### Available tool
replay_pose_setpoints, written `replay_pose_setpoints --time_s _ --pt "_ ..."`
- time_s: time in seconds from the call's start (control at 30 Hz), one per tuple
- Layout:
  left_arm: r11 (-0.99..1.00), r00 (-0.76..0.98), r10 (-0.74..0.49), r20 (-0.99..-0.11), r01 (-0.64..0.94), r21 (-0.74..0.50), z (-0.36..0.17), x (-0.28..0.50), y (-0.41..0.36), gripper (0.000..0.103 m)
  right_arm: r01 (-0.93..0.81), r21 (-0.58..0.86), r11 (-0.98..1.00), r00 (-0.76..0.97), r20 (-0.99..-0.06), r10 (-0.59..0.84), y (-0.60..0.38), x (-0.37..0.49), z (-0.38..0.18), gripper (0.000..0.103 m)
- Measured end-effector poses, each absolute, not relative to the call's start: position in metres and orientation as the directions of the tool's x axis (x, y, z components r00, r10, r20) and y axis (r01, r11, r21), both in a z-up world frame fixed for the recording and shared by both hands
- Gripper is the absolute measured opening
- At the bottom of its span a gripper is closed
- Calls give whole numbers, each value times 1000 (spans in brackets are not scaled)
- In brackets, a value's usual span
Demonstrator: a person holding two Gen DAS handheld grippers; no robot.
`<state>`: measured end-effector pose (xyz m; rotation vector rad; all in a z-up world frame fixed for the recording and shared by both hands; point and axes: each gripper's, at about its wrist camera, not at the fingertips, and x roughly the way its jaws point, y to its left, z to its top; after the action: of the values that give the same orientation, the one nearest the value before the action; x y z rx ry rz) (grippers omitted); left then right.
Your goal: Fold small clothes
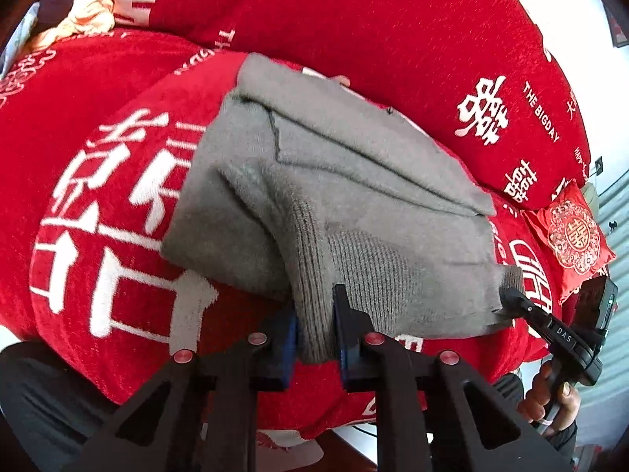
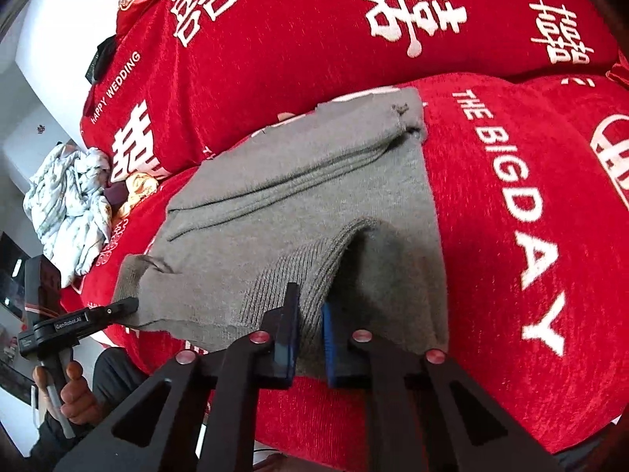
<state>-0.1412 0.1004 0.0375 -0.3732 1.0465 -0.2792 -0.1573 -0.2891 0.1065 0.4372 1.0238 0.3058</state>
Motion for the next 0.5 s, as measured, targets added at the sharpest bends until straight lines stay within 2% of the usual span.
replay_pose_setpoints --time_s 0.17,0.2,0.23,0.5 --pt "900 518 -395 -759 51 -433 55 -133 106 18 -49 489 871 517 -734 441 -290 -152 122 8" --pt "900 522 -394 -757 52 -433 57 -130 107 16 -48 484 874 523 -733 435 -290 -149 124 8" --pt "900 523 -394 -756 54 -432 58 -127 106 9 -47 484 874 527 -731 433 -290 -148 127 8" --pt "906 536 -385 -752 65 -417 62 -107 101 9 -39 472 881 540 -731 416 -289 -135 138 8"
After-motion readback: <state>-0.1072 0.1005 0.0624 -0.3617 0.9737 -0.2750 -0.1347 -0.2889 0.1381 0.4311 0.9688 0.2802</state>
